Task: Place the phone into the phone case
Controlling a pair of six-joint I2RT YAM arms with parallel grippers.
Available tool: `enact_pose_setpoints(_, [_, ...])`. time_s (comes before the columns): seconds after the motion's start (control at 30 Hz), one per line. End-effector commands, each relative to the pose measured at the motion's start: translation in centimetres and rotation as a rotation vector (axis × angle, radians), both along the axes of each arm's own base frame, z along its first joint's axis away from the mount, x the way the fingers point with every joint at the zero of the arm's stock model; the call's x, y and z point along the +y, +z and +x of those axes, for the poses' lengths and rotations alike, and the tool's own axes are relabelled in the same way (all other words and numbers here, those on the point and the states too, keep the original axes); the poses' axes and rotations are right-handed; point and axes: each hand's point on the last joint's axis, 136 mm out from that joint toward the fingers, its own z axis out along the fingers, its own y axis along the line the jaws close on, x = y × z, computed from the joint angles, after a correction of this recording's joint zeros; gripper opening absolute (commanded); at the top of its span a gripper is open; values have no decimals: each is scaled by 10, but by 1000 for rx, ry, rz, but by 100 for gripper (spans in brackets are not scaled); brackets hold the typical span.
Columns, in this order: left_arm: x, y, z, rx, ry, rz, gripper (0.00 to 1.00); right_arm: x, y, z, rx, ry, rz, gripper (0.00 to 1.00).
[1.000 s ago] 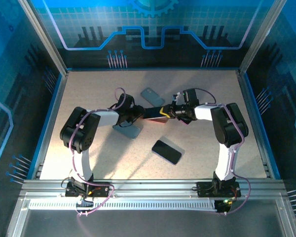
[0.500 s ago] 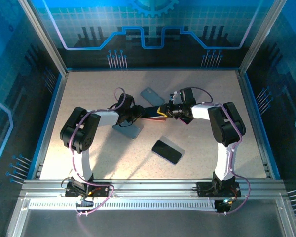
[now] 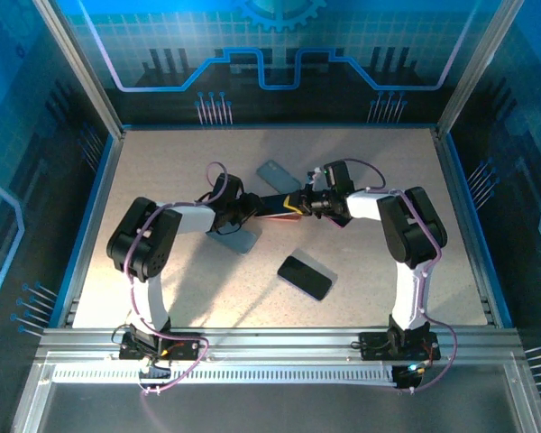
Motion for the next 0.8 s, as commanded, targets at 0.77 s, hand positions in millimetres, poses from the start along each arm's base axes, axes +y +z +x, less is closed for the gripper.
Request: enact_pose_setpoints(0.77, [10,15,-21,-9,-41,66,37,27,-42,-40,123,67,-168,28])
